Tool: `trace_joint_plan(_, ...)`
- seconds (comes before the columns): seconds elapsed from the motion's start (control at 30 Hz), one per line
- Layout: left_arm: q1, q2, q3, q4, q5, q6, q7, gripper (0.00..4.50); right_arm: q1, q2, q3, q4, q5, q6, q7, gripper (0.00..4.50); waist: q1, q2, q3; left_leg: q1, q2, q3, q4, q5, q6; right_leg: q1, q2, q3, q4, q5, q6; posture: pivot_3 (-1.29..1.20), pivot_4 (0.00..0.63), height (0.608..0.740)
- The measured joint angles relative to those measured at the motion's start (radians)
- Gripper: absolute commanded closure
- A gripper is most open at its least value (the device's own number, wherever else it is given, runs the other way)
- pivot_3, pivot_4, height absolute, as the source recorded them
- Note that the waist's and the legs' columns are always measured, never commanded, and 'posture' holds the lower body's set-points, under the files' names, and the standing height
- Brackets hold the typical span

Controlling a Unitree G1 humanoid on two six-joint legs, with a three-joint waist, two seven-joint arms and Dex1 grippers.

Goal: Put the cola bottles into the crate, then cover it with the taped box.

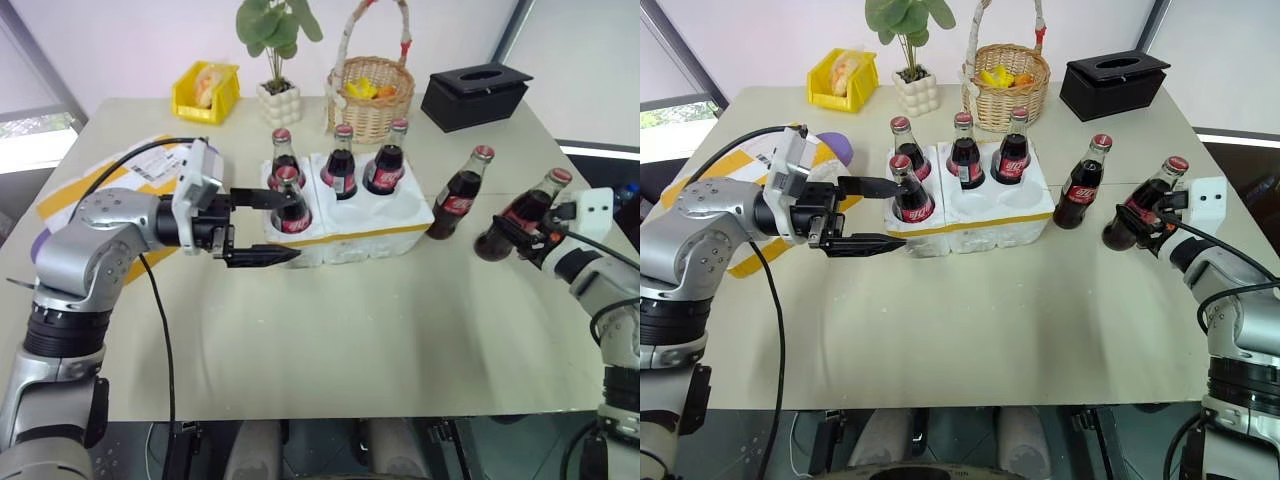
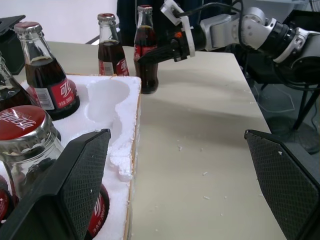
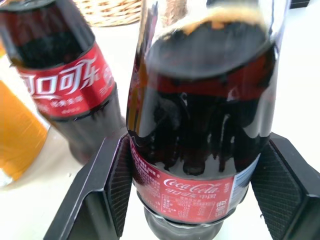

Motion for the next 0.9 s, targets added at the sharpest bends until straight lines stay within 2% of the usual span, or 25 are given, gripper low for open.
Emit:
trace_joint_plan(0.1,0.001,0.003,0.002,0.0,0.0,0.0,0.001,0.0,0.002,-0.02,-0.001,-0.082,0.013,0.027,-0.002,1.86,-0.003,0.001,0.001,0.0,0.0,0.0,0.0,0.0,0.0,0.0,0.0,0.001,0.0,0.0,0.0,0.0,0.15,0.74)
trace_joint_plan(0.2,0.009,0.015,0.01,0.0,0.0,0.0,0.009,0.0,-0.018,-0.089,-0.001,-0.173,0.024,0.073,0.001,1.86,-0.002,0.003,0.002,0.0,0.0,0.0,0.0,0.0,0.0,-0.001,0.0,0.001,0.0,0.0,0.0,0.0,0.15,0.74)
trace_joint_plan(0.4,0.03,0.022,0.026,0.001,-0.001,0.0,0.019,0.0,-0.205,-0.204,-0.052,-0.262,0.124,0.191,0.002,1.86,-0.001,0.003,0.002,0.0,0.0,0.0,0.0,0.0,0.0,-0.001,0.0,0.001,0.0,0.0,0.0,0.0,0.15,0.74)
trace_joint_plan(0.5,0.032,0.022,0.036,0.001,-0.001,0.0,0.024,0.0,-0.315,-0.201,-0.037,-0.289,0.209,0.263,0.001,1.86,-0.004,0.002,0.002,-0.001,0.0,0.0,0.0,0.0,0.0,-0.001,0.0,0.001,0.0,0.0,0.0,0.0,0.15,0.74)
trace_joint_plan(0.6,0.032,0.022,0.037,0.002,-0.001,0.0,0.03,0.0,-0.384,-0.166,0.031,-0.306,0.258,0.289,0.007,1.86,-0.004,0.002,0.002,-0.001,0.0,0.0,0.0,0.0,0.0,-0.001,0.0,0.001,0.0,0.0,0.0,0.0,0.15,0.74)
trace_joint_plan(0.8,0.032,0.018,0.037,0.003,0.0,-0.001,0.038,0.0,-0.447,-0.053,0.233,-0.285,0.226,0.287,0.001,1.86,-0.001,0.002,0.003,-0.003,0.0,0.0,0.0,0.0,0.0,-0.003,0.0,0.001,0.0,0.0,0.0,0.0,0.15,0.74)
trace_joint_plan(0.9,0.036,0.02,0.04,0.001,-0.001,-0.001,0.039,0.0,-0.463,-0.026,0.287,-0.249,0.196,0.275,0.003,1.86,0.002,0.002,0.003,-0.007,0.0,0.0,0.001,0.0,0.0,-0.005,0.0,0.001,0.0,0.001,0.001,0.0,0.15,0.74)
